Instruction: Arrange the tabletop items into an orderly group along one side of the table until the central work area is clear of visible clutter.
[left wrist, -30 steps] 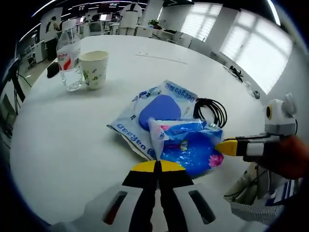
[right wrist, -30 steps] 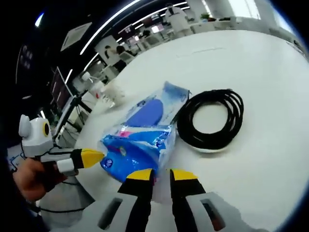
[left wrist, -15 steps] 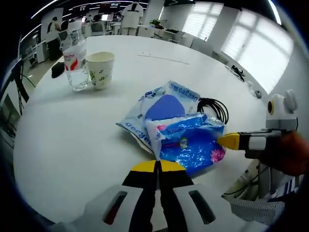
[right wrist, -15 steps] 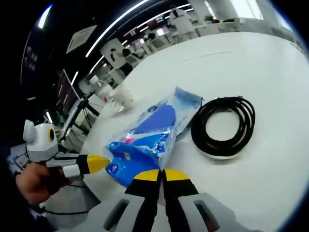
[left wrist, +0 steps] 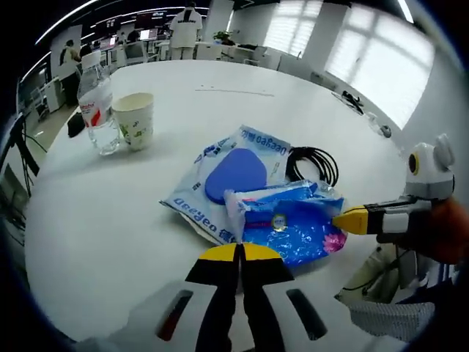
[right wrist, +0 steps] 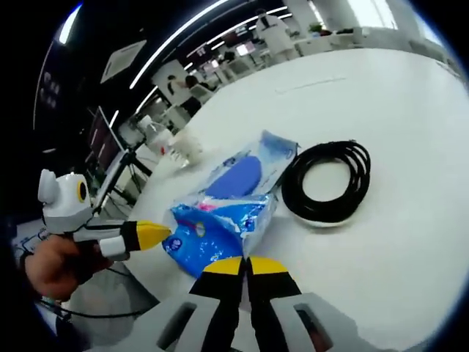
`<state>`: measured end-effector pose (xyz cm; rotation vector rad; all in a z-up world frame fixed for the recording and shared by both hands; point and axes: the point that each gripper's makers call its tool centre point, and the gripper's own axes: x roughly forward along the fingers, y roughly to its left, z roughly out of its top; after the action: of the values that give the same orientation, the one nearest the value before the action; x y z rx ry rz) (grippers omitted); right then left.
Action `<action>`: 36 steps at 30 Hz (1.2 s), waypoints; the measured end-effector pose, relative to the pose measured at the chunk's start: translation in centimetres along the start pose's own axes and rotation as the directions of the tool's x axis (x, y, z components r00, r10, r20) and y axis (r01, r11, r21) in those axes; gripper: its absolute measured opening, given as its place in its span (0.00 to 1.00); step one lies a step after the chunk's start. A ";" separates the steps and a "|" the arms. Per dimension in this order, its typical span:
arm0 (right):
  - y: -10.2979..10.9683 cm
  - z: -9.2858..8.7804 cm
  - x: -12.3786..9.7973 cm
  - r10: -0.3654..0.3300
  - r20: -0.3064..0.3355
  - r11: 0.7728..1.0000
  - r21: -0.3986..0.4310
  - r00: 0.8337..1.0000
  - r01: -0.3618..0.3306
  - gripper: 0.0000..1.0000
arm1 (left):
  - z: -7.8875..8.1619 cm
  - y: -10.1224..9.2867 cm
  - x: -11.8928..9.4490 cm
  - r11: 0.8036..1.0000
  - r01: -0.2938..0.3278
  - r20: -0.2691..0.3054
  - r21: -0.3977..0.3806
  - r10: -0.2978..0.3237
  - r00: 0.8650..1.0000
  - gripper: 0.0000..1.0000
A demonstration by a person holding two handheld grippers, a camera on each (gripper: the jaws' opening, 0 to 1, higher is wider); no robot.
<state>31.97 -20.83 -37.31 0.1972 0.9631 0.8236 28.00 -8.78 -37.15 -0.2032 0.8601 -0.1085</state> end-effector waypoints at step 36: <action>-3.1 4.0 -2.6 -0.052 0.110 0.999 0.004 0.993 0.052 0.00 | 5.3 -4.1 2.2 0.993 0.077 0.062 0.087 -0.082 0.995 0.00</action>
<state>36.02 -24.01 -34.86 0.2154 0.8613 0.7566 33.41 -12.47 -34.57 -0.1613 0.7811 -0.2113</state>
